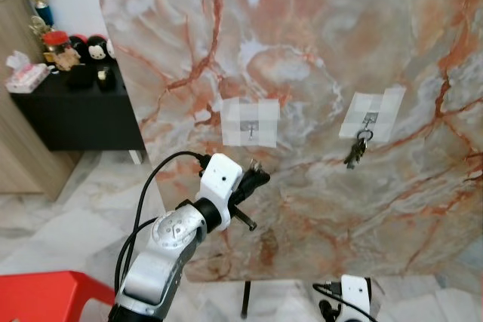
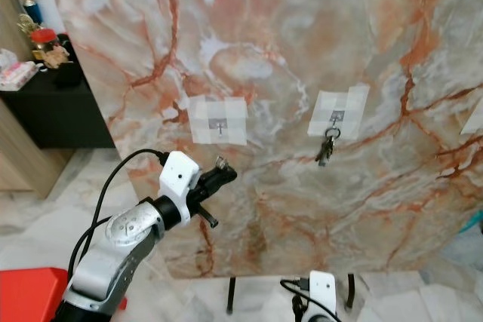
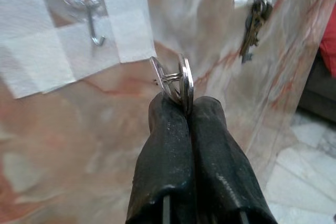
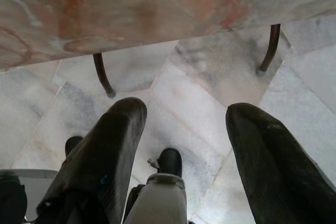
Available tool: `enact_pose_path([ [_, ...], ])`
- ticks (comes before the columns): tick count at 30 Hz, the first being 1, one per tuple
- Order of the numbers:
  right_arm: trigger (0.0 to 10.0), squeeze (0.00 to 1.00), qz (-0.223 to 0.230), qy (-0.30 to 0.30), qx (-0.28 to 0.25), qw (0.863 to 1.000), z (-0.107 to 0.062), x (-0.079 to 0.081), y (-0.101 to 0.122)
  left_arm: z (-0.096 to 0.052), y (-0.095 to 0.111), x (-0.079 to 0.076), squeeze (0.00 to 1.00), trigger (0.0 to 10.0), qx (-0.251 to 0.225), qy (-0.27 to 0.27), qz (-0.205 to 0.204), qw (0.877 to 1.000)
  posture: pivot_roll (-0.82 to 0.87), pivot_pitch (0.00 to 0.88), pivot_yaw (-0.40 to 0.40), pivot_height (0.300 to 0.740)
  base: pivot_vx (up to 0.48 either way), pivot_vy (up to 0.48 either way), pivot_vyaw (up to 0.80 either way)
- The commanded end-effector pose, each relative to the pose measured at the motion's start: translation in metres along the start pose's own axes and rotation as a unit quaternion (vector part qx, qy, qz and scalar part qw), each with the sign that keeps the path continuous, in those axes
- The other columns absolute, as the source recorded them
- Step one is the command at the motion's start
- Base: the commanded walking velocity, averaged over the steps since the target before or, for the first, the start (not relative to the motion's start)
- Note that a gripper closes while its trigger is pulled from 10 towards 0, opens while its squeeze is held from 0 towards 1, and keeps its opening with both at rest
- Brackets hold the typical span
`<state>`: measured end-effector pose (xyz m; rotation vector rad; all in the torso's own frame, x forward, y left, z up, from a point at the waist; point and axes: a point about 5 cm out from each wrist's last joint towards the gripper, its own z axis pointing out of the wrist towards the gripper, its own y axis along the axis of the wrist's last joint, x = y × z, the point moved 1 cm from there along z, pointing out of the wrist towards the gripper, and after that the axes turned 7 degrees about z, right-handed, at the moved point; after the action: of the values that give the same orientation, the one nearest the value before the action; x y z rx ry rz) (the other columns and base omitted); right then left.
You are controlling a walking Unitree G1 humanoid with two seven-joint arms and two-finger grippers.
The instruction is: Hang keys on a hook
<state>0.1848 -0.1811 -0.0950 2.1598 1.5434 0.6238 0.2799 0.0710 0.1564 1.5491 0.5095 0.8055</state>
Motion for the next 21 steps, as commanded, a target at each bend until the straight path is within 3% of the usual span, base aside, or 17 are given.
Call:
enact_pose_path([
  [1, 10.0, 0.0, 0.004, 0.002, -0.002, 1.0, 0.0002, 0.0024, 0.0003, -0.002, 0.0031, 0.0015, 0.0, 10.0, -0.001, -0.005, 0.008, 1.0, 0.08, 0.0, -0.027, 0.74, 0.0, 0.48, 0.0],
  [5, 10.0, 0.0, -0.003, 0.003, -0.001, 1.0, 0.0002, 0.0022, 0.0002, -0.0014, 0.0038, 0.0002, 0.0, 10.0, -0.002, -0.007, 0.008, 1.0, 0.08, 0.0, -0.028, 0.74, 0.0, 0.38, -0.8],
  [14, 10.0, 0.0, -0.008, 0.004, 0.003, 1.0, -0.0001, 0.0017, -0.0017, -0.0031, 0.0064, -0.0041, 0.0, 10.0, -0.013, -0.017, 0.012, 1.0, 0.09, 0.0, -0.03, 0.74, 0.0, 0.0, -0.77],
  [21, 10.0, 0.0, -0.007, 0.004, 0.001, 1.0, -0.0003, 0.0018, -0.0023, -0.0026, 0.0075, -0.0077, 0.0, 10.0, -0.016, -0.029, 0.014, 0.999, 0.09, 0.0, -0.028, 0.74, 0.0, 0.0, 0.0],
])
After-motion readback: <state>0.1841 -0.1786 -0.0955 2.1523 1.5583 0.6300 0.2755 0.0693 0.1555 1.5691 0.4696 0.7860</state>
